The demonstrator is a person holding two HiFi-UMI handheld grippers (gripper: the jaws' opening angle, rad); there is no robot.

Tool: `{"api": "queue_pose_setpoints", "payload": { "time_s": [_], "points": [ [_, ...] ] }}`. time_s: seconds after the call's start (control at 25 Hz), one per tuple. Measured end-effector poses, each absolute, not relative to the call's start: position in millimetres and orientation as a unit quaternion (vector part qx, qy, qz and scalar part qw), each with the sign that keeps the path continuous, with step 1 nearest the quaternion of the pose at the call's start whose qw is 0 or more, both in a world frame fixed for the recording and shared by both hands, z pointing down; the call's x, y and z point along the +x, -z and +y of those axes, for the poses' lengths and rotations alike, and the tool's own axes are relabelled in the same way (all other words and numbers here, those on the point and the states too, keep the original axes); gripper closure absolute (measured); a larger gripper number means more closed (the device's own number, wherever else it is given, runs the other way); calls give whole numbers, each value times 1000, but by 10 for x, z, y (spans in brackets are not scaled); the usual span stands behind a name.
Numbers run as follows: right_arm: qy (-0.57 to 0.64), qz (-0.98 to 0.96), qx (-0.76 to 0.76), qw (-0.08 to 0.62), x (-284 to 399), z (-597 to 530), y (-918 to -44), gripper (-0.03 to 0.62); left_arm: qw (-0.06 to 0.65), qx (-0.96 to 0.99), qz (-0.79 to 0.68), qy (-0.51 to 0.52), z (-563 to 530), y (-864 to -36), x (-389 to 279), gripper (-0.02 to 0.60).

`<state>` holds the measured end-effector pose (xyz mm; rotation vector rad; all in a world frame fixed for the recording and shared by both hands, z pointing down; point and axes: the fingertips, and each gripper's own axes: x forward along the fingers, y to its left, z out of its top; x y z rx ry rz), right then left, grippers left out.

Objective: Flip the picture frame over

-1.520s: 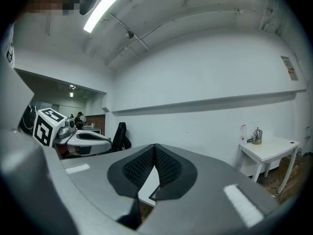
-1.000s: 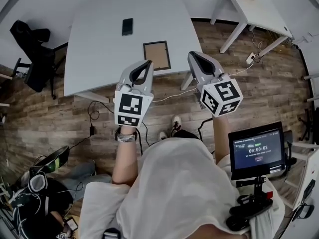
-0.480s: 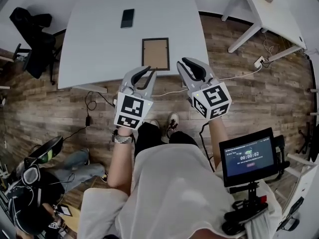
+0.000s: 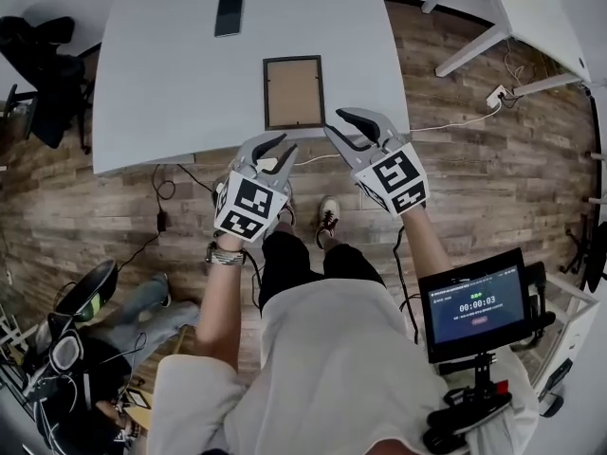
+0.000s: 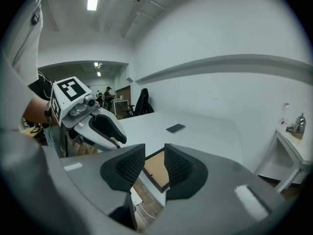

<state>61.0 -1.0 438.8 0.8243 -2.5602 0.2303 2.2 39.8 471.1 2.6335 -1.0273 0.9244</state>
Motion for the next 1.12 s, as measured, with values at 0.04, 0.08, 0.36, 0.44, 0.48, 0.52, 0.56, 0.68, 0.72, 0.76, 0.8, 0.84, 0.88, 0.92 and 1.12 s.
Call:
{"api": "queue_pose_setpoints", "payload": {
  "time_s": [0.04,0.08,0.36,0.44,0.48,0.52,0.56,0.68,0.72,0.76,0.8,0.84,0.88,0.92,1.12],
  "points": [
    [-87,-927,288,225,573,-29,-4495,467,86,885,-329,-316,366,-4828,6,489],
    [-95,-928,278,229,531,-57,-4612,462,91,888,-316,-322,325,-4951,-24,489],
    [-108,-923,226,292,428,-116,-5289,450,110,889,-254,-365,172,-5512,-156,474],
    [-105,-922,210,309,458,-37,-5347,447,103,889,-236,-378,223,-5530,-106,470],
    [-105,-922,203,314,469,-2,-5361,447,101,890,-228,-382,248,-5530,-81,467],
    [-104,-921,197,318,471,20,-5383,445,99,891,-221,-384,257,-5536,-65,466],
    [-102,-920,191,325,461,21,-5433,444,100,892,-216,-386,244,-5568,-61,465],
    [-80,-910,170,369,373,-106,-5820,442,104,891,-199,-394,82,-5905,-131,453],
    [-73,-906,163,384,340,-155,-5963,442,104,890,-192,-400,32,-6039,-158,446],
    [-69,-903,154,395,313,-178,-6071,443,101,888,-185,-408,4,-6140,-179,440],
    [-65,-900,145,405,298,-175,-6138,444,94,885,-179,-420,-3,-6205,-193,436],
    [-60,-898,137,414,294,-158,-6173,443,82,880,-173,-434,5,-6244,-202,431],
    [-54,-896,132,421,298,-138,-6184,442,71,876,-166,-448,22,-6267,-206,425],
    [-47,-894,129,427,307,-123,-6185,444,62,872,-159,-459,43,-6281,-202,420],
    [-14,-883,116,455,336,-54,-6209,437,33,863,-131,-486,134,-6310,-172,402]
  ]
}}
